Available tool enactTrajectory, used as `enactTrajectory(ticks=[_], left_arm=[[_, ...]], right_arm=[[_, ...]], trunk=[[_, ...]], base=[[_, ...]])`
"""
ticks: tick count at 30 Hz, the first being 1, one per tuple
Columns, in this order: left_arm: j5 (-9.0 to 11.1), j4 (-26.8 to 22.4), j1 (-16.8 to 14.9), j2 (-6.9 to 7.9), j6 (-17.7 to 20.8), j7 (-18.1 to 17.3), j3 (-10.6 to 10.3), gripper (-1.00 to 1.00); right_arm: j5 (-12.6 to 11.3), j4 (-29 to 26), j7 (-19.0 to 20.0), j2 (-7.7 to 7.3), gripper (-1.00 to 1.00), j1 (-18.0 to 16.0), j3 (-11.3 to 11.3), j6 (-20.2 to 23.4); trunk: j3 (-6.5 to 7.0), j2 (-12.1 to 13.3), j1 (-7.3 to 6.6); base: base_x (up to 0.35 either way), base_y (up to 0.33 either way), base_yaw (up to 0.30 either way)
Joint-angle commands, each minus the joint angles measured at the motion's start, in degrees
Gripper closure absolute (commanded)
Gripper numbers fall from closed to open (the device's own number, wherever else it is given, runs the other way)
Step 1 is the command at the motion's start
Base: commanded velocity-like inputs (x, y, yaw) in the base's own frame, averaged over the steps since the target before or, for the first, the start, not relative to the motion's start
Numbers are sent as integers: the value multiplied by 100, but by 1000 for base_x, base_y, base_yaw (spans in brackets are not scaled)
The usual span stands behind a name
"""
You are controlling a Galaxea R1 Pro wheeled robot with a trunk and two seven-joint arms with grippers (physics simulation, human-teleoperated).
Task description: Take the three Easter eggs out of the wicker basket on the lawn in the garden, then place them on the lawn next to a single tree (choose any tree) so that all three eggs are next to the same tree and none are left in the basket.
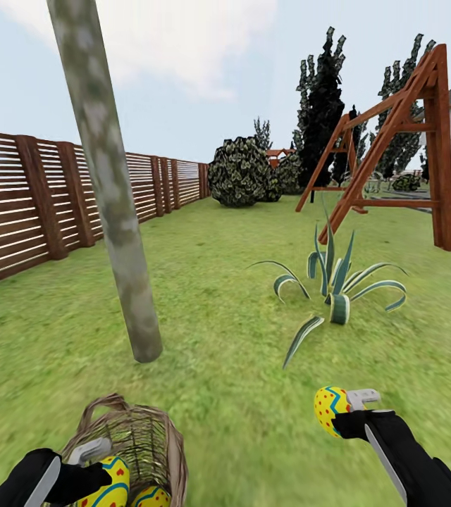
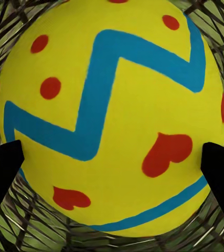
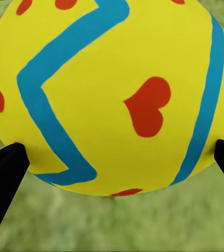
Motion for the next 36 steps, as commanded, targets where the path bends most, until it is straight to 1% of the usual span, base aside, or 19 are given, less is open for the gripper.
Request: enactTrajectory(ticks=[1,2,3,7,17,22,32,36], left_arm=[[-31,-7,-3,-17,27,-42,19,100],[-31,-3,-2,-29,27,-42,19,100],[-32,0,-2,-36,27,-42,19,100],[-32,-3,-3,-37,27,-42,19,100],[-40,-8,-1,-38,27,-42,19,100],[-40,-7,-1,-38,27,-42,10,100],[-40,-8,-1,-38,27,-42,30,100],[-44,-8,-1,-38,27,-42,23,100]], right_arm=[[-3,-7,11,-9,100,-3,10,-43],[-3,-3,19,-10,100,-3,10,-214],[-8,130,42,-17,100,-3,4,-387],[-10,235,28,-22,100,-3,3,-400],[-3,240,18,-19,100,-3,10,-385],[-3,248,18,-12,100,-3,10,-385],[-3,248,18,-3,100,-4,10,-385],[-3,248,18,42,100,-3,11,-385]], trunk=[[-6,-3,-1],[-6,-3,-1],[-6,-3,-1],[-6,-3,-1],[215,11,-27],[326,17,-40],[547,31,-66],[636,36,-76]], base=[[0,0,0],[0,0,0],[0,0,0],[0,0,0],[0,0,0],[-212,0,0],[-9,0,0],[-135,0,0]])
